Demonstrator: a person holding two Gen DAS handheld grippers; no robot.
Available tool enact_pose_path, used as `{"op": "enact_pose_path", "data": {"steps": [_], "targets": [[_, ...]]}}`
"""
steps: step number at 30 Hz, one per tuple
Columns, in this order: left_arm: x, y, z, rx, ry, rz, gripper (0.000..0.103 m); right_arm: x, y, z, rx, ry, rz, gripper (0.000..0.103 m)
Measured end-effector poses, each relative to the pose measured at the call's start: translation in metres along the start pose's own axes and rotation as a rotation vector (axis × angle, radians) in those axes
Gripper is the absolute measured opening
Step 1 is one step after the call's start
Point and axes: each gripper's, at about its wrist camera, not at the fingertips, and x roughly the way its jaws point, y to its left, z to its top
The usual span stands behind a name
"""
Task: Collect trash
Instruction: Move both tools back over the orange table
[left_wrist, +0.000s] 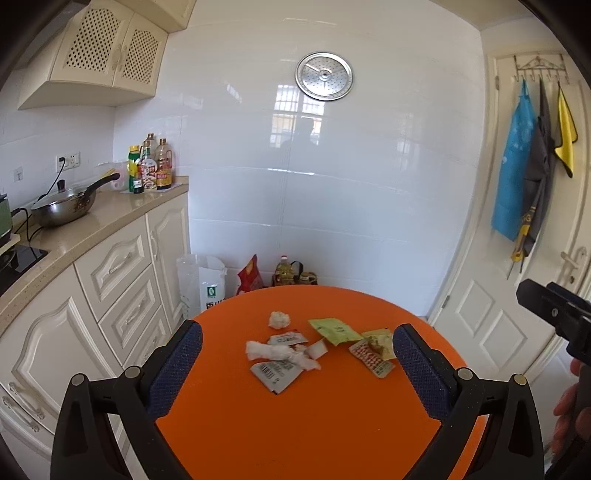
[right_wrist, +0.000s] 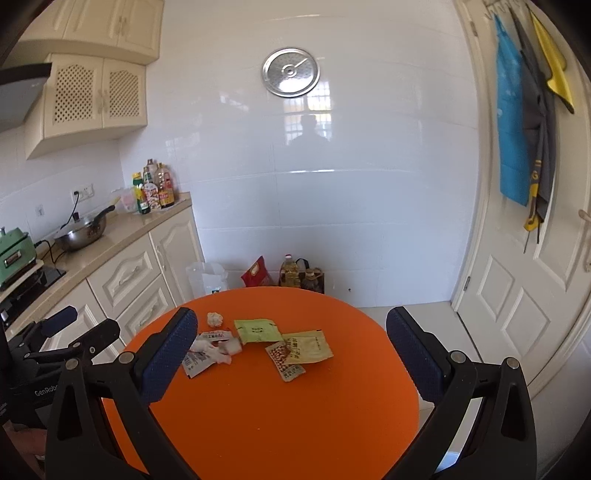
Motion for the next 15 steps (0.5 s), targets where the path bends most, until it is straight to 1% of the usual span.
{"op": "enact_pose_path", "data": {"steps": [6,7,11,14,15], "targets": [[0.011,0.01,-0.003,-0.023,0.044,0.015,0.102,0.02,0.013,-0.006,-0.025,0.051,0.026,0.103],[0.021,0.01,0.006,-0.022,0.05,0.014,0.102,0.023,0.014,-0.006,-0.03,0.056,0.029,0.103],[0.047,0.012,0.016,-0.024,0.088,0.018,0.102,0.045,0.017,-0.008,-0.046,0.099,0.031,0.103],[0.075,0.011,0.021,-0.027,0.123,0.016,0.102,0.069,0.013,-0.013,-0.037,0.148,0.025,0.103],[0.09,0.021,0.025,-0.025,0.135,0.011,0.102,0.081,0.01,-0.016,-0.033,0.173,0.017,0.103]]}}
